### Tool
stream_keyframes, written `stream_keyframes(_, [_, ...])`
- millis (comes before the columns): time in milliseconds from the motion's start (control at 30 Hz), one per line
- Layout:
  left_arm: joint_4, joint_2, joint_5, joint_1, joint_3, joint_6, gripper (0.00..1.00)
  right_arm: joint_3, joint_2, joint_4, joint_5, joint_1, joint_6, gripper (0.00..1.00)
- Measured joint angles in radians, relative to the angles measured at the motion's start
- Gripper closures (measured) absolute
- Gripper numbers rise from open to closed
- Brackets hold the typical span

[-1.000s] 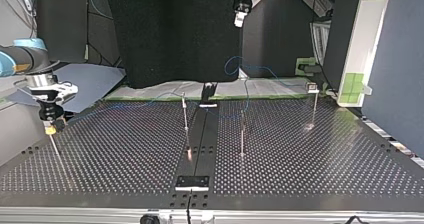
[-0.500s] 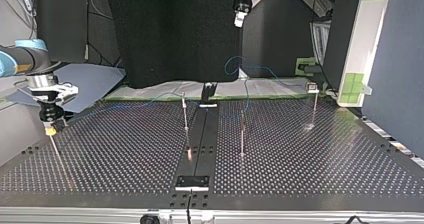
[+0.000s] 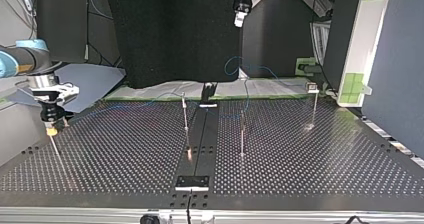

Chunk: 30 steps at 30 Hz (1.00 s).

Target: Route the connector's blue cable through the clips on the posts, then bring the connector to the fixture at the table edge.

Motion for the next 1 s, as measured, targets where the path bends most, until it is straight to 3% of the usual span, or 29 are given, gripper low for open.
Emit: stream_keyframes(1000, [0.0,0.0,0.0,0.0,-0.002,-0.002,0.0,0.0,0.001,0.012,-0.005,0.015,-0.004,0.02])
